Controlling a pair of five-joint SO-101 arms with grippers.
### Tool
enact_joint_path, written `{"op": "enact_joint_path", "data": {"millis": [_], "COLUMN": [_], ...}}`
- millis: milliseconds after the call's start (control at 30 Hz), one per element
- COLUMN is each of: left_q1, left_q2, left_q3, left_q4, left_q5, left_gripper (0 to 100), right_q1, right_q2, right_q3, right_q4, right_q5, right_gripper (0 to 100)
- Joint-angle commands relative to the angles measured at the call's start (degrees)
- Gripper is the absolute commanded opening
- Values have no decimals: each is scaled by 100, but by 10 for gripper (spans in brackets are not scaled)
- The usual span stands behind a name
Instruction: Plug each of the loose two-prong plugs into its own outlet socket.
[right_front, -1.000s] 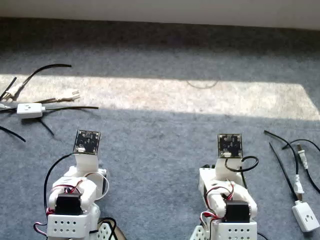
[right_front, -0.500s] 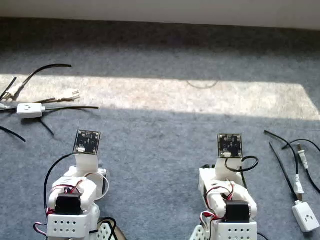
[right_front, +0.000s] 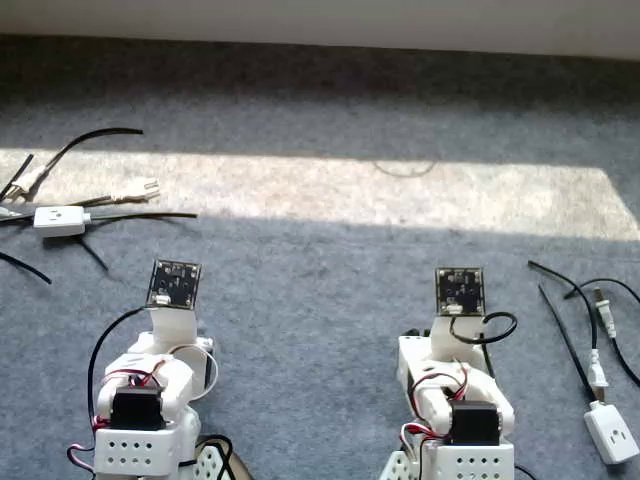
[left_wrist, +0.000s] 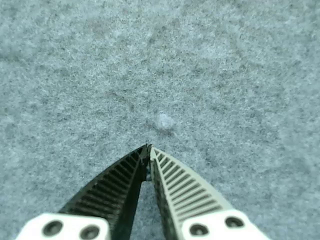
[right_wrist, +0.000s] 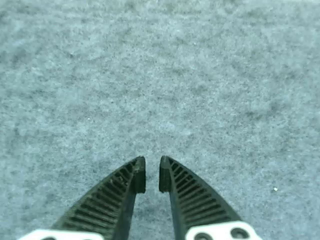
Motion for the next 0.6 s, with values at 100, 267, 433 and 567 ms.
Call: {"op": "enact_joint_path", "data": {"millis": [100,267,433,567], "left_q1": [101,101,101,101], "left_q2": [-22,-22,-22,-22], "left_q3": [84,84,84,84], "left_q4": [-88,-88,-88,-88], "left_q5": [62,62,62,62], "left_gripper": [10,10,10,10], "right_q1": [-31,-31,-31,-31], "right_q2": [-31,-31,-31,-31], "right_q3": [804,804,804,804], "right_q4": [22,22,22,22], "right_q5": [70,70,70,70], "right_gripper": [63,63,63,63]}}
